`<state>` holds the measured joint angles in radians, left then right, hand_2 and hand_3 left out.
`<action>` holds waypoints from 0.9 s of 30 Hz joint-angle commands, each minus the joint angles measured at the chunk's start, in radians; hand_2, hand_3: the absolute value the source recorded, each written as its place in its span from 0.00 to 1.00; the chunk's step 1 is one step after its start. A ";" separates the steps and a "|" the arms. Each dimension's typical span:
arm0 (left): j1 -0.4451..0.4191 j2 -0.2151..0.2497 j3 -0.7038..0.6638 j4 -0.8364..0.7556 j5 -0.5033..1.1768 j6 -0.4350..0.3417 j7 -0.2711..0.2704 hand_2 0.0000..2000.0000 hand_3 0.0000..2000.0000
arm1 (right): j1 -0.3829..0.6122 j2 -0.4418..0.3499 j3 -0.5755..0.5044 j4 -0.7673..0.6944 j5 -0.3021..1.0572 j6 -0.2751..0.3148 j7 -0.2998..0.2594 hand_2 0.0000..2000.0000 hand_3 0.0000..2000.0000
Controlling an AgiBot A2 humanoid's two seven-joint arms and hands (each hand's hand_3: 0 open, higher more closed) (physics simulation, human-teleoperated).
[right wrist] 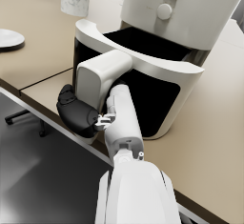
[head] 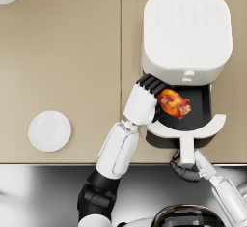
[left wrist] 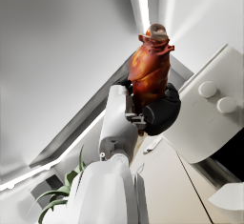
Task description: Pick up the drumstick and place it into the air fryer
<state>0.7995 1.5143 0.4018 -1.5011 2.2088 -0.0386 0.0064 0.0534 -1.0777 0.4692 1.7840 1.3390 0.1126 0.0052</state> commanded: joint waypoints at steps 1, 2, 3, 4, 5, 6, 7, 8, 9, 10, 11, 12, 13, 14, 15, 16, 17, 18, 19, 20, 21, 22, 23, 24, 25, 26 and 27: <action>0.033 0.022 0.054 0.058 0.000 0.001 0.000 0.32 0.84 | -0.001 0.002 0.000 0.002 0.000 0.000 -0.001 1.00 1.00; 0.026 0.020 0.057 0.059 0.000 0.007 -0.001 0.00 0.67 | 0.020 -0.044 0.237 0.236 0.000 0.000 -0.002 1.00 1.00; 0.015 0.016 0.057 0.052 0.000 0.008 -0.002 0.00 0.51 | -0.001 0.004 0.002 0.003 0.000 0.000 -0.002 1.00 1.00; 0.005 0.013 0.052 0.050 0.000 0.013 -0.002 0.00 0.35 | -0.001 0.004 0.002 0.003 0.000 0.003 0.000 1.00 1.00; -0.010 0.006 0.042 0.045 0.000 0.014 -0.003 0.00 0.18 | 0.018 -0.038 0.239 0.231 0.000 0.009 0.000 1.00 1.00; -0.032 -0.004 0.028 0.033 0.000 0.015 -0.003 0.00 0.02 | 0.020 -0.042 0.234 0.231 0.000 0.013 0.001 1.00 1.00; -0.060 -0.017 0.011 0.015 0.000 0.005 -0.003 0.00 0.00 | 0.021 -0.043 0.233 0.234 0.000 0.016 0.001 1.00 1.00; -0.092 -0.031 -0.006 -0.013 0.000 0.012 -0.004 0.00 0.00 | 0.020 -0.040 0.229 0.238 0.000 0.022 0.001 1.00 1.00; -0.127 -0.046 -0.034 -0.043 0.000 0.019 -0.005 0.00 0.00 | 0.021 -0.042 0.228 0.232 0.000 0.030 0.002 1.00 1.00; -0.159 -0.059 -0.061 -0.070 0.000 0.025 -0.005 0.00 0.00 | 0.022 -0.043 0.226 0.235 0.000 0.036 0.003 1.00 1.00; -0.177 -0.064 -0.090 -0.087 0.000 0.028 -0.005 0.00 0.00 | 0.000 0.007 -0.003 0.001 0.000 0.039 0.002 1.00 1.00; -0.195 -0.070 -0.119 -0.109 0.000 0.031 -0.005 0.00 0.00 | 0.026 -0.053 0.229 0.229 0.000 0.040 0.001 1.00 1.00; -0.210 -0.074 -0.146 -0.129 0.000 0.033 -0.006 0.00 0.00 | 0.029 -0.061 0.227 0.227 0.000 0.041 0.001 1.00 1.00; -0.221 -0.077 -0.165 -0.148 0.000 0.034 -0.006 0.00 0.00 | 0.032 -0.067 0.226 0.222 0.000 0.042 -0.001 1.00 1.00; -0.234 -0.080 -0.189 -0.173 0.000 0.035 -0.006 0.00 0.00 | 0.037 -0.078 0.216 0.215 0.000 0.044 -0.001 1.00 1.00; -0.245 -0.083 -0.208 -0.191 0.000 0.036 -0.006 0.00 0.00 | 0.045 -0.095 0.200 0.200 0.000 0.047 0.000 1.00 1.00; -0.254 -0.084 -0.233 -0.209 0.000 0.037 -0.006 0.00 0.00 | 0.056 -0.117 0.180 0.185 0.000 0.049 0.000 1.00 1.00; -0.262 -0.085 -0.253 -0.221 0.000 0.037 -0.006 0.00 0.00 | 0.064 -0.134 0.165 0.169 0.000 0.054 0.001 1.00 1.00; -0.265 -0.085 -0.274 -0.228 0.000 0.037 -0.006 0.00 0.00 | 0.075 -0.154 0.148 0.150 0.000 0.060 0.001 1.00 1.00; -0.268 -0.085 -0.290 -0.233 0.000 0.038 -0.006 0.00 0.00 | 0.089 -0.175 0.125 0.122 0.000 0.065 0.000 1.00 1.00; -0.270 -0.086 -0.306 -0.233 -0.001 0.038 -0.006 0.00 0.00 | 0.102 -0.198 0.111 0.100 0.000 0.070 0.001 1.00 1.00; -0.272 -0.085 -0.318 -0.233 -0.001 0.038 -0.006 0.00 0.00 | 0.115 -0.216 0.093 0.075 0.000 0.080 0.000 1.00 1.00; -0.273 -0.086 -0.329 -0.233 -0.001 0.038 -0.006 0.00 0.00 | 0.136 -0.243 0.071 0.042 0.001 0.090 -0.008 1.00 1.00; -0.274 -0.086 -0.337 -0.232 -0.001 0.038 -0.006 0.00 0.00 | 0.152 -0.259 0.054 0.017 0.001 0.098 -0.014 1.00 1.00; -0.275 -0.086 -0.345 -0.232 -0.001 0.038 -0.006 0.00 0.00 | 0.169 -0.275 0.037 -0.008 0.002 0.104 -0.017 1.00 1.00; -0.278 -0.086 -0.352 -0.231 -0.001 0.038 -0.006 0.00 0.00 | 0.187 -0.291 0.024 -0.029 0.002 0.112 -0.021 1.00 1.00; -0.279 -0.086 -0.364 -0.230 -0.001 0.038 -0.006 0.00 0.00 | 0.205 -0.303 0.011 -0.049 0.002 0.121 -0.022 1.00 1.00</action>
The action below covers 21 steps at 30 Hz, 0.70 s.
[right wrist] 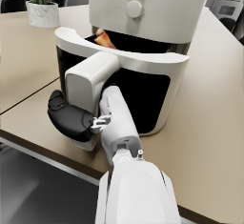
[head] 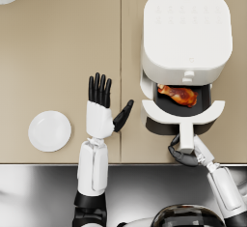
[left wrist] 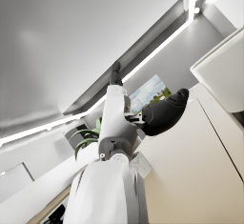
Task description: Pick up the drumstick and place it into the air fryer
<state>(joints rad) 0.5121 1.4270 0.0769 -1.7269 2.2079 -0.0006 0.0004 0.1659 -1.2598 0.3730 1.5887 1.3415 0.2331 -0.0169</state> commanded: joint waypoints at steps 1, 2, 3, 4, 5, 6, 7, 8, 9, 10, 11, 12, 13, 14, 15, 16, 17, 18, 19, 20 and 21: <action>-0.002 0.000 -0.011 -0.001 0.000 0.000 0.000 0.00 0.00 | 0.112 -0.132 0.099 0.125 0.000 0.006 -0.002 1.00 1.00; 0.005 0.001 -0.051 -0.008 0.000 0.000 0.000 0.00 0.00 | 0.138 -0.141 0.093 0.099 0.000 0.011 -0.002 1.00 1.00; -0.006 -0.001 -0.028 -0.002 0.000 0.000 0.000 0.00 0.00 | 0.165 -0.142 0.090 0.073 0.000 0.011 -0.002 1.00 1.00; -0.002 0.000 -0.056 -0.018 0.000 0.000 0.000 0.00 0.00 | 0.186 -0.137 0.099 0.049 0.000 0.011 -0.002 1.00 1.00; -0.008 -0.001 -0.060 -0.022 0.000 0.000 0.000 0.00 0.00 | 0.215 -0.139 0.097 0.015 0.000 0.011 -0.001 1.00 1.00; -0.009 -0.001 -0.064 -0.027 0.000 0.000 0.000 0.00 0.00 | 0.241 -0.138 0.100 -0.017 0.001 0.013 0.000 1.00 1.00; -0.012 -0.001 -0.073 -0.032 0.000 0.000 0.000 0.00 0.00 | 0.262 -0.136 0.106 -0.040 0.001 0.016 0.002 1.00 1.00; -0.013 -0.001 -0.077 -0.037 0.000 0.000 0.000 0.00 0.00 | 0.284 -0.134 0.113 -0.062 0.001 0.019 0.001 1.00 1.00; -0.013 -0.002 -0.089 -0.041 0.000 0.000 0.000 0.00 0.00 | 0.306 -0.131 0.123 -0.097 0.001 0.021 0.001 1.00 1.00; -0.013 -0.002 -0.097 -0.040 0.000 0.000 0.000 0.00 0.00 | 0.332 -0.133 0.125 -0.130 0.001 0.020 0.001 1.00 1.00; -0.011 -0.002 -0.105 -0.040 0.000 0.000 0.000 0.00 0.00 | 0.359 -0.135 0.131 -0.167 0.001 0.022 0.003 1.00 1.00; -0.011 -0.003 -0.109 -0.044 0.000 0.000 0.000 0.00 0.00 | 0.380 -0.134 0.140 -0.194 0.001 0.026 0.005 1.00 1.00; -0.005 -0.003 -0.116 -0.039 0.000 0.000 0.000 0.00 0.00 | 0.404 -0.134 0.149 -0.227 0.001 0.028 0.004 1.00 1.00; -0.005 -0.003 -0.117 -0.044 0.000 0.000 0.000 0.00 0.00 | 0.425 -0.133 0.162 -0.257 0.001 0.034 0.006 1.00 1.00; -0.005 -0.004 -0.120 -0.044 0.000 0.000 0.000 0.00 0.00 | 0.442 -0.130 0.174 -0.282 0.001 0.032 0.013 1.00 1.00; -0.005 -0.004 -0.124 -0.043 0.000 0.000 0.000 0.00 0.00 | 0.467 -0.132 0.181 -0.324 0.001 0.035 0.019 1.00 1.00; -0.008 -0.004 -0.124 -0.048 0.000 0.000 0.000 0.00 0.00 | 0.493 -0.136 0.188 -0.368 0.000 0.037 0.025 1.00 1.00; -0.022 -0.004 -0.115 -0.041 0.000 0.000 0.000 0.00 0.00 | 0.518 -0.142 0.200 -0.419 0.000 0.038 0.029 1.00 1.00; -0.017 -0.005 -0.125 -0.052 0.000 0.000 0.000 0.00 0.00 | 0.538 -0.144 0.213 -0.456 0.000 0.035 0.033 1.00 1.00; -0.023 -0.005 -0.117 -0.058 0.000 0.000 0.000 0.00 0.00 | 0.564 -0.149 0.226 -0.498 -0.001 0.036 0.035 1.00 1.00; -0.026 -0.005 -0.118 -0.062 0.000 0.000 0.000 0.00 0.00 | 0.590 -0.153 0.243 -0.545 -0.001 0.039 0.038 1.00 1.00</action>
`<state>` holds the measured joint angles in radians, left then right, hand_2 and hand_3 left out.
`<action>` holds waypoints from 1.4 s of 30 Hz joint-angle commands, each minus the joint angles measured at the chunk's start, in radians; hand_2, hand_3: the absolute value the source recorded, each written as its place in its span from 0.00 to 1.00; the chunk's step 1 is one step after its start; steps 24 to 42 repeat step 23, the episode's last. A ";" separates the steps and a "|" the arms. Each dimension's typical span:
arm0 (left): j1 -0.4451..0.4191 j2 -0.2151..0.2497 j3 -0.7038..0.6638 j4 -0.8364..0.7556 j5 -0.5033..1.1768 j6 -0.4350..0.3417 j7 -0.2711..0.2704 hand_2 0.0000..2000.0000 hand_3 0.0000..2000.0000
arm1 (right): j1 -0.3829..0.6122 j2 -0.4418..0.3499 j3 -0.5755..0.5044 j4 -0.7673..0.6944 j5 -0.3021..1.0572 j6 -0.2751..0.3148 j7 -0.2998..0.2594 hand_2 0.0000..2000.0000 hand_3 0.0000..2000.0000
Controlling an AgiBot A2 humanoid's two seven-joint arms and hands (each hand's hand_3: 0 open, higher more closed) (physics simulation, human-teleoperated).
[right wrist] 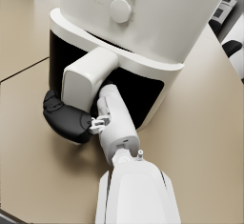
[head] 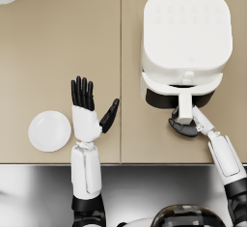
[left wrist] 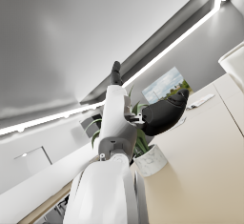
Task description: Pick up the drumstick and place it into the air fryer
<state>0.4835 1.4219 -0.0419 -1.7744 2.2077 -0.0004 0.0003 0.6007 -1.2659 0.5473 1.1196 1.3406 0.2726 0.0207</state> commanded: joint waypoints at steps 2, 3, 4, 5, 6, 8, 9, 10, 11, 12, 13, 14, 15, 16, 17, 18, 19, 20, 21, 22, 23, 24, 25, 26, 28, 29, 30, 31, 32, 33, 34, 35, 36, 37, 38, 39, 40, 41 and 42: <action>-0.006 0.000 0.000 -0.006 0.000 0.000 0.000 0.00 0.00 | 0.199 -0.148 0.104 -0.129 0.000 0.006 0.004 1.00 1.00; 0.002 -0.001 -0.006 -0.014 0.000 0.000 0.000 0.00 0.00 | 0.225 -0.150 0.124 -0.167 0.000 0.006 -0.001 1.00 1.00; -0.009 -0.001 -0.002 -0.009 0.000 0.000 0.000 0.00 0.00 | 0.240 -0.146 0.145 -0.180 0.000 0.001 -0.006 1.00 1.00; -0.001 -0.001 -0.006 -0.013 0.000 0.000 0.000 0.00 0.00 | 0.259 -0.145 0.164 -0.200 -0.001 0.000 -0.010 1.00 1.00; -0.009 -0.001 -0.011 -0.016 0.000 0.000 0.000 0.00 0.00 | 0.263 -0.127 0.188 -0.190 -0.001 0.011 -0.010 1.00 1.00; -0.018 -0.002 -0.007 -0.012 0.000 0.000 0.000 0.00 0.00 | 0.189 -0.002 0.138 -0.198 -0.002 0.032 -0.004 1.00 1.00; -0.020 -0.002 -0.008 -0.012 0.000 0.000 0.000 0.00 0.00 | 0.198 -0.001 0.149 -0.205 -0.003 0.033 0.000 1.00 1.00; -0.021 -0.002 -0.008 -0.013 0.000 0.000 0.000 0.00 0.00 | 0.204 0.000 0.157 -0.211 -0.003 0.035 0.007 1.00 1.00; -0.022 -0.002 -0.009 -0.013 0.000 0.000 0.000 0.00 0.00 | 0.207 0.000 0.162 -0.215 -0.003 0.034 0.013 1.00 1.00; -0.022 -0.002 -0.009 -0.013 0.000 0.000 0.000 0.00 0.00 | 0.210 0.001 0.167 -0.218 -0.003 0.035 0.019 1.00 1.00; -0.023 -0.002 -0.009 -0.013 0.000 0.000 0.000 0.00 0.00 | 0.211 0.001 0.169 -0.221 -0.003 0.036 0.023 1.00 1.00; -0.023 -0.002 -0.009 -0.013 0.000 0.000 0.000 0.00 0.00 | 0.213 0.002 0.171 -0.222 -0.003 0.037 0.027 1.00 1.00; -0.023 -0.002 -0.009 -0.013 0.000 0.000 0.000 0.00 0.00 | 0.214 0.002 0.172 -0.223 -0.003 0.036 0.029 1.00 1.00; -0.024 -0.002 -0.010 -0.013 0.000 0.000 0.000 0.00 0.00 | 0.215 0.002 0.173 -0.224 -0.003 0.036 0.031 1.00 1.00; -0.024 -0.002 -0.010 -0.013 0.000 0.000 0.000 0.00 0.00 | 0.216 0.002 0.173 -0.226 -0.002 0.041 0.030 1.00 1.00; -0.024 -0.002 -0.010 -0.014 0.000 0.000 0.000 0.00 0.00 | 0.216 0.002 0.174 -0.226 -0.002 0.037 0.030 1.00 1.00; -0.024 -0.002 -0.010 -0.014 0.000 0.000 0.000 0.00 0.00 | 0.217 0.002 0.174 -0.226 -0.002 0.038 0.030 1.00 1.00; -0.024 -0.002 -0.010 -0.014 0.000 0.000 0.000 0.00 0.00 | 0.218 0.002 0.174 -0.226 -0.002 0.038 0.028 1.00 1.00; -0.024 -0.002 -0.010 -0.014 0.000 0.000 0.000 0.00 0.00 | 0.218 0.001 0.175 -0.226 -0.002 0.036 0.027 1.00 1.00; -0.024 -0.002 -0.010 -0.014 0.000 0.000 0.000 0.00 0.00 | 0.218 0.001 0.174 -0.227 -0.002 0.039 0.027 1.00 1.00; -0.024 -0.002 -0.010 -0.014 0.000 0.000 0.000 0.00 0.00 | 0.218 0.001 0.174 -0.227 -0.001 0.042 0.027 1.00 1.00; -0.024 -0.002 -0.010 -0.014 0.000 0.000 0.000 0.00 0.00 | 0.218 0.001 0.174 -0.227 -0.001 0.042 0.027 1.00 1.00; -0.024 -0.002 -0.010 -0.014 0.000 0.000 0.000 0.00 0.00 | 0.218 0.001 0.174 -0.227 -0.001 0.042 0.027 1.00 1.00; -0.024 -0.002 -0.010 -0.014 0.000 0.000 0.000 0.00 0.00 | 0.218 0.001 0.174 -0.227 -0.001 0.042 0.027 1.00 1.00; -0.024 -0.002 -0.010 -0.014 0.000 0.000 0.000 0.00 0.00 | 0.218 0.001 0.174 -0.227 -0.001 0.042 0.027 1.00 1.00; -0.024 -0.002 -0.010 -0.014 0.000 0.000 0.000 0.00 0.00 | 0.218 0.001 0.174 -0.227 -0.001 0.042 0.027 1.00 1.00; -0.024 -0.002 -0.010 -0.014 0.000 0.000 0.000 0.00 0.00 | 0.218 0.001 0.174 -0.227 -0.001 0.042 0.027 1.00 1.00; -0.024 -0.002 -0.010 -0.014 0.000 0.000 0.000 0.00 0.00 | 0.218 0.001 0.174 -0.227 -0.001 0.042 0.027 1.00 1.00; -0.024 -0.002 -0.010 -0.014 0.000 0.000 0.000 0.00 0.00 | 0.218 0.001 0.174 -0.227 -0.001 0.042 0.027 1.00 1.00; -0.024 -0.002 -0.010 -0.014 0.000 0.000 0.000 0.00 0.00 | 0.218 0.001 0.174 -0.227 -0.001 0.042 0.027 1.00 1.00; -0.024 -0.002 -0.010 -0.014 0.000 0.000 0.000 0.00 0.00 | 0.218 0.001 0.174 -0.227 -0.001 0.042 0.027 1.00 1.00; -0.024 -0.002 -0.010 -0.014 0.000 0.000 0.000 0.00 0.00 | 0.218 0.001 0.174 -0.227 -0.001 0.042 0.027 1.00 1.00; -0.024 -0.002 -0.010 -0.014 0.000 0.000 0.000 0.00 0.00 | 0.218 0.001 0.174 -0.227 -0.001 0.042 0.027 1.00 1.00; -0.024 -0.002 -0.010 -0.014 0.000 0.000 0.000 0.00 0.00 | 0.218 0.001 0.174 -0.227 -0.001 0.042 0.027 1.00 1.00; -0.024 -0.002 -0.010 -0.014 0.000 0.000 0.000 0.00 0.00 | 0.218 0.001 0.174 -0.227 -0.001 0.042 0.027 1.00 1.00; -0.024 -0.002 -0.010 -0.014 0.000 0.000 0.000 0.00 0.00 | 0.218 0.001 0.174 -0.227 -0.001 0.042 0.027 1.00 1.00; -0.024 -0.002 -0.010 -0.014 0.000 0.000 0.000 0.00 0.00 | 0.218 0.001 0.174 -0.227 -0.001 0.042 0.027 1.00 1.00; -0.024 -0.002 -0.010 -0.014 0.000 0.000 0.000 0.00 0.00 | 0.218 0.001 0.174 -0.227 -0.001 0.042 0.027 1.00 1.00; -0.024 -0.002 -0.010 -0.014 0.000 0.000 0.000 0.00 0.00 | 0.218 0.001 0.174 -0.227 -0.001 0.042 0.027 1.00 1.00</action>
